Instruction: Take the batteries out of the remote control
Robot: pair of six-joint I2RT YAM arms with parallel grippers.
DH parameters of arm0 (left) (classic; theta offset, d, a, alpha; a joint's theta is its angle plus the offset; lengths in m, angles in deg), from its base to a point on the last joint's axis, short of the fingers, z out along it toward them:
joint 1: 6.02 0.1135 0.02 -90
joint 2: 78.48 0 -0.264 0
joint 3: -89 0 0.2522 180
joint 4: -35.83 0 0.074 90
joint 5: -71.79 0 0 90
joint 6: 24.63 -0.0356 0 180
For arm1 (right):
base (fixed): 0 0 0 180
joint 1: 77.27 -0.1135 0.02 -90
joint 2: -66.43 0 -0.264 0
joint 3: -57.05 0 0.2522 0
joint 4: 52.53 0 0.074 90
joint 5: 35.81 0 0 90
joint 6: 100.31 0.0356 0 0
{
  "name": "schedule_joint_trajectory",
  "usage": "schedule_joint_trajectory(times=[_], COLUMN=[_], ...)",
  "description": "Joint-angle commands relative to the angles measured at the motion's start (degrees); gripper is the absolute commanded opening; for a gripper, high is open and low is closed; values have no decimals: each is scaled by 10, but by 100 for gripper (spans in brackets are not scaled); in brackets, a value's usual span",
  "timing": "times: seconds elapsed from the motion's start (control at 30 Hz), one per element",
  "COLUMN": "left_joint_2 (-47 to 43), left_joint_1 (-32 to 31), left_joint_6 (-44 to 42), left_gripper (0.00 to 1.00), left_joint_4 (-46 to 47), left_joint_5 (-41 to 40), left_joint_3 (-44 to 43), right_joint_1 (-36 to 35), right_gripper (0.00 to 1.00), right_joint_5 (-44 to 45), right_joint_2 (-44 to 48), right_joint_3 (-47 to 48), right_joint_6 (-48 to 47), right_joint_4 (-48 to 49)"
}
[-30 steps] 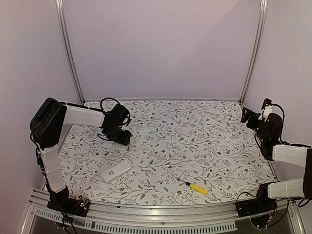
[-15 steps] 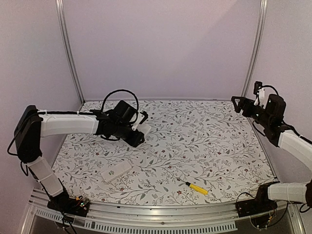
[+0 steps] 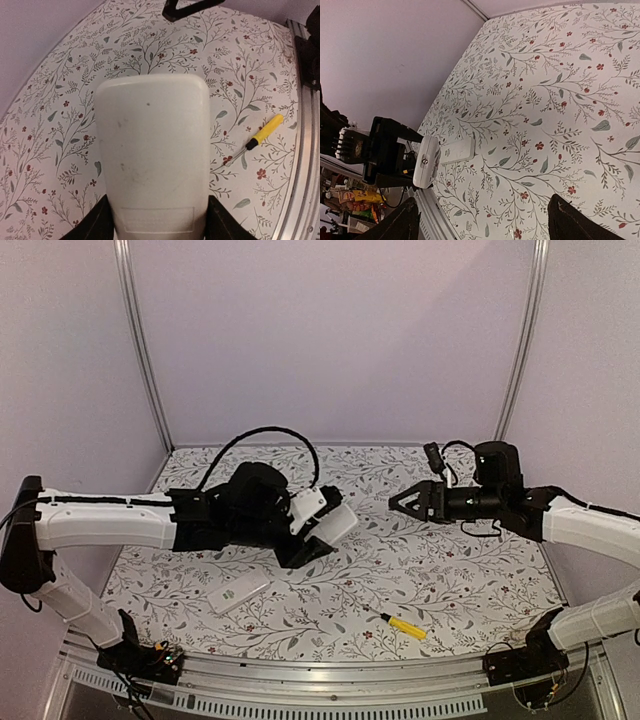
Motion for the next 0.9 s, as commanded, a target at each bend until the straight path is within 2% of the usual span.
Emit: schedule_joint_trajectory(times=[0.0,0.2,0.27,0.43,0.87], left_joint_2=[-7,5,2,5,20], left_joint_1=[-23,-46,-48,-49,-51], left_joint_6=[-26,-34,-35,-33,-31], left_gripper=[50,49,48,48,47], left_joint_4=[13,2,1,0,-7], left_joint_5=[-35,-61,-63,-68,-95], left_joint_3=[12,4,5,3,-4], right_joint_1=[-74,-135,-148,-174,-196], right_gripper=[86,81,72,61,33], right_joint_5=[-7,-9,-4,-11,-4], right_joint_2=[-34,-108,-141,-202,-235], right_joint_3=[38,69,88,127,124], right_joint_6=[59,109,111,130,166], right_joint_4=[-12,50,47,61,80])
